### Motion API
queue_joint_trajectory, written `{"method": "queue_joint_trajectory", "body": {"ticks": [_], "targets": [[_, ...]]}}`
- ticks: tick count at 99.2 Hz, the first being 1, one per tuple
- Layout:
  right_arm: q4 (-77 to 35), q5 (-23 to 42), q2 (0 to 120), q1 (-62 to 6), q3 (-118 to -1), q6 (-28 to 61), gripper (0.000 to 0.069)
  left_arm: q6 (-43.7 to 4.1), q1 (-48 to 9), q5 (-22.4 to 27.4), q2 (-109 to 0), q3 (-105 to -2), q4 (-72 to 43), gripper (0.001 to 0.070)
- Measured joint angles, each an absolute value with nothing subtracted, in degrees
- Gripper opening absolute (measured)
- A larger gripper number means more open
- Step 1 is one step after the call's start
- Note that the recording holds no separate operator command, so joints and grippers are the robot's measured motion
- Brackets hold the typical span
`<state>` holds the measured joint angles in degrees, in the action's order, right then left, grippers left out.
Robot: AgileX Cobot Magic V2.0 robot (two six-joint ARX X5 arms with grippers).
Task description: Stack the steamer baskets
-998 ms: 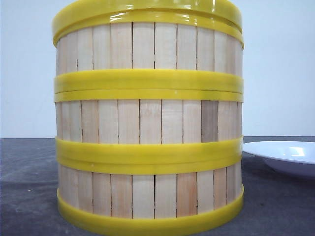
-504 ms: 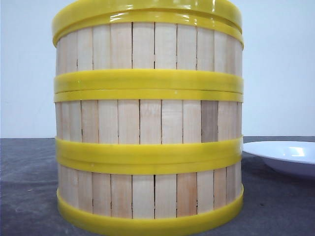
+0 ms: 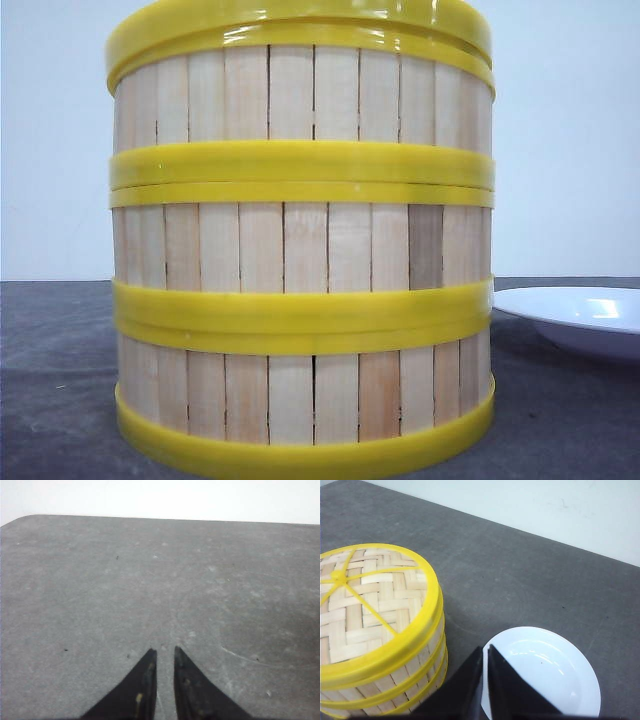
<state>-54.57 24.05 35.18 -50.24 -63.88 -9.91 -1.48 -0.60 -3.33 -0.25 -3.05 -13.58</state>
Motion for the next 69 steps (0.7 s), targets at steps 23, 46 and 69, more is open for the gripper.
{"method": "queue_joint_trajectory", "body": {"ticks": [23,46,69], "targets": [[-54.57,24.05,35.18,-50.24,-63.88,-9.93,0.0010,-1.48,-0.60,-3.33,-0.25,-3.05,-13.56,0.0035],[-54.50,24.08,35.18,-50.22,-63.88,-9.80,0.0010,-1.48,-0.60,-3.33,-0.25,-3.05,-13.56,0.0035],[-48.47,24.05,35.18,-42.89,-63.88,-6.42,0.0010,-1.48,-0.60,-3.33,-0.25,-3.05,-13.56,0.0035]]}}
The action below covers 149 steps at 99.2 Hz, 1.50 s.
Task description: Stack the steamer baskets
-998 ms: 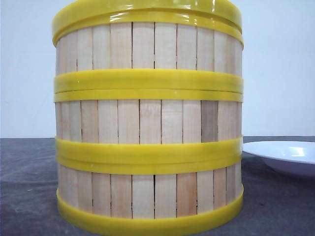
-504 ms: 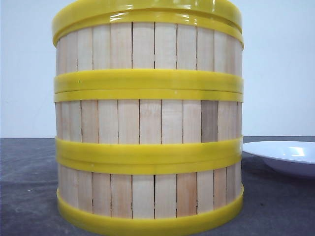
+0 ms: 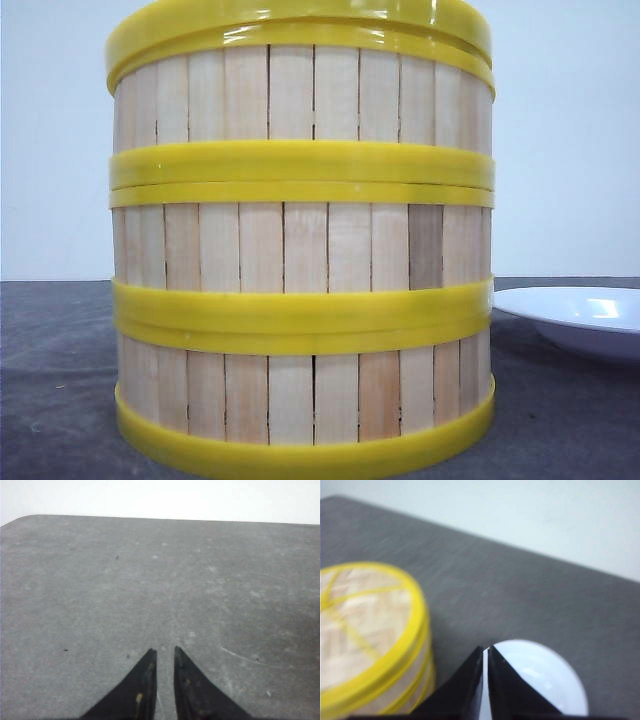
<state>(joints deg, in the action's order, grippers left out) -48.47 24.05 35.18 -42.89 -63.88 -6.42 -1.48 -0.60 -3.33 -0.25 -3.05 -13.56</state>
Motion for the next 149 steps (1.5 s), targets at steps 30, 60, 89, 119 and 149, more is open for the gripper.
{"method": "queue_joint_trajectory", "body": {"ticks": [30,60,89,119,149], "targets": [[-35.40,23.66,34.68,-20.12,-61.34,-1.45,0.0010,-1.48,-0.60,-3.33,-0.25,-3.05,-13.56,0.0035],[-22.35,11.73,29.43,-5.30,-43.66,-1.19,0.0010,-1.48,-0.60,-3.33,-0.25,-3.03,-13.56,0.0035],[-11.25,8.71,15.51,-1.37,-21.39,-0.84,0.0010,-1.48,-0.60,-3.33,-0.25,-3.03,-13.56,0.0035],[-9.98,4.14,4.32,0.67,-6.28,-0.84,0.0010,-1.48,-0.60,-3.33,-0.25,-3.03,-13.56,0.0035],[-9.63,3.01,0.30,1.93,-2.00,-0.86,0.0010,-1.48,-0.60,-3.33,-0.25,-3.03,-13.56,0.0035]]}}
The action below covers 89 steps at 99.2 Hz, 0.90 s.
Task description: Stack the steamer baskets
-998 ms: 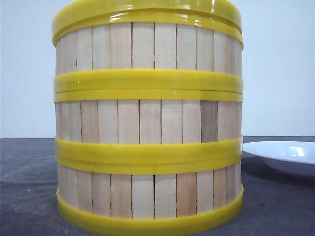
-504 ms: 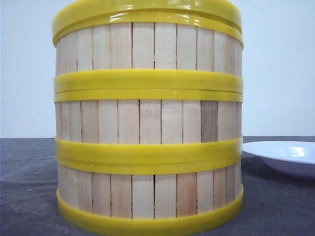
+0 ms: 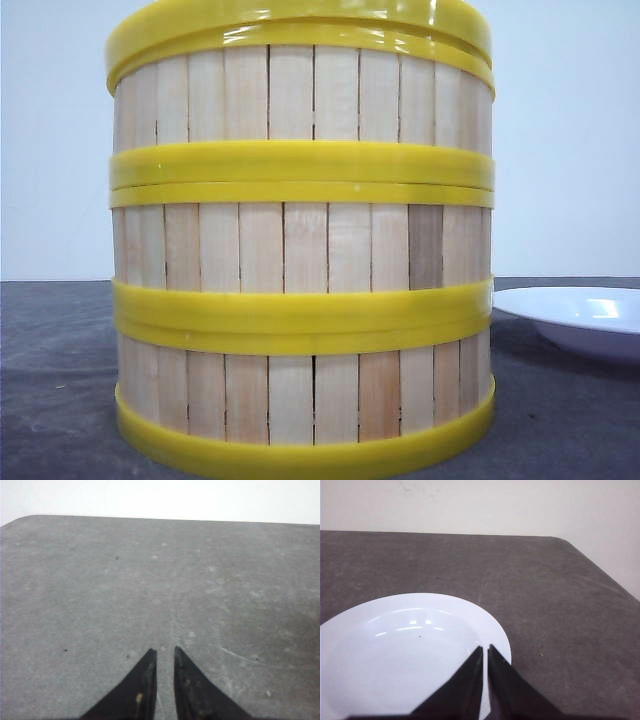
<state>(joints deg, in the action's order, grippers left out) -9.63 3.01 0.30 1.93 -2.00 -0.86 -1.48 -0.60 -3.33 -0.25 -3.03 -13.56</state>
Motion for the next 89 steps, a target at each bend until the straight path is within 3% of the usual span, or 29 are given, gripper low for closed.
{"method": "queue_joint_trajectory", "body": {"ticks": [89], "targets": [[-9.63,3.01,0.32,1.93,-0.97,-0.89,0.0010,-1.45,-0.60,-3.33,-0.25,-3.03,-13.54,0.0035]]}}
